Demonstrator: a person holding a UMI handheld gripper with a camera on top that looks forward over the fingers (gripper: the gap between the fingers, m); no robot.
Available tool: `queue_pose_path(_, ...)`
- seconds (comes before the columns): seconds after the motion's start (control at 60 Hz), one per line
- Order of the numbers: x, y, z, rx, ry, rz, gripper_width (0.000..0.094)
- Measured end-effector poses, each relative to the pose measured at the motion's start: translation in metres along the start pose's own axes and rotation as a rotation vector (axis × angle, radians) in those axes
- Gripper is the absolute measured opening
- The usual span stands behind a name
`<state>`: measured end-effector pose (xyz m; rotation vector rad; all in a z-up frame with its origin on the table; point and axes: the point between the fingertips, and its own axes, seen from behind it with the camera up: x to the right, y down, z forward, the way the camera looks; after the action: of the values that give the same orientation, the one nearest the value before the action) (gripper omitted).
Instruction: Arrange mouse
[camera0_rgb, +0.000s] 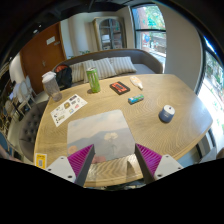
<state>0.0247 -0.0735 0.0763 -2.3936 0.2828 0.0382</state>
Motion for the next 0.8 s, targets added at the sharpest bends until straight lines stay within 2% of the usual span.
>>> queue_pose_path(0.267, 0.04, 0.0, 0.009, 0.012, 0.065, -0.042, 0.0828)
queue_pose_path(0.533, 0.163, -0.012, 0.05, 0.029, 0.104, -0.088, 0.0827)
queue_pose_path(0.7, 0.222, -0.022, 0.097, 0.035, 0.049, -0.088, 0.0828)
queue_pose_path(0.767, 0.224, -0.021, 0.114, 0.022, -0.01, -0.066, 0.0832)
queue_pose_path(0.8, 0.229, -0.035, 0.12, 0.07, -0.018, -0.088, 0.0824)
